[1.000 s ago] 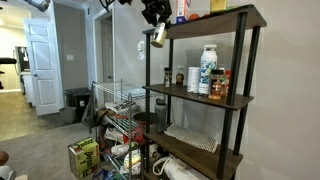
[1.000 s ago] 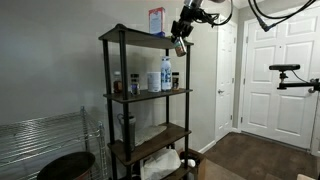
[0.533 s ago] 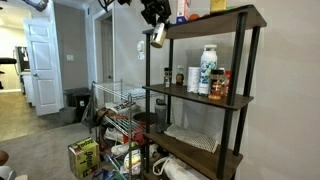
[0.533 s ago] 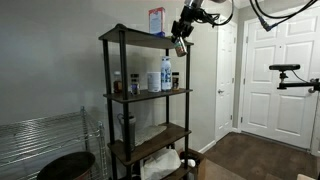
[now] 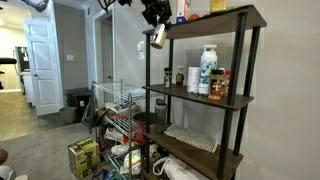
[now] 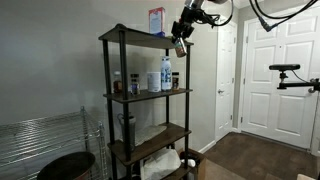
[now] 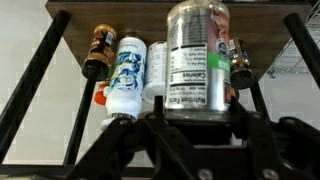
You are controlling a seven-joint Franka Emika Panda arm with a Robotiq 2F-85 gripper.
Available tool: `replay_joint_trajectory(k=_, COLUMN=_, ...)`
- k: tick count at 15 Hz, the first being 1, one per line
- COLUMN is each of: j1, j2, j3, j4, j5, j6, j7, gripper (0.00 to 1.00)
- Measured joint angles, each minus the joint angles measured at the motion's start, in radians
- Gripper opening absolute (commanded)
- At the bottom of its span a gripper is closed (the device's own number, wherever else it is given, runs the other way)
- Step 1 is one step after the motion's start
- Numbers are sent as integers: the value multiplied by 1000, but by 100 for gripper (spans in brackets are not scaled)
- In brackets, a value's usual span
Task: Put the spray bottle on the second shelf
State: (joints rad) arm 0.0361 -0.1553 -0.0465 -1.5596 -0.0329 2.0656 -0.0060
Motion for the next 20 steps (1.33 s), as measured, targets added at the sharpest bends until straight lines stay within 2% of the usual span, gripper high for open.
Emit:
replay_joint_trajectory(k=3, j1=-17, j2=-12, j3=-5, j4=-76, j5=1, j6=82, j7=60, gripper=36)
replay_joint_trajectory(k=7, j1=-48, j2=-46, j3=-5, j4=-237, j5=-1, j6=229, j7=132, gripper=36)
replay_joint_trajectory(k=13, j1=-72, j2=-116, j3=3, j4=-464, j5=-1, j6=386, j7=176, gripper=36)
replay_joint_trajectory(k=17, j1=-73, j2=-149, j3=29, j4=-556, j5=-10, j6=475, j7=196, gripper=36)
replay_joint_trajectory(k=20, j1=-90, j2=-152, j3=59, j4=-598, j5=-66, j6=623, j7=238, gripper=36)
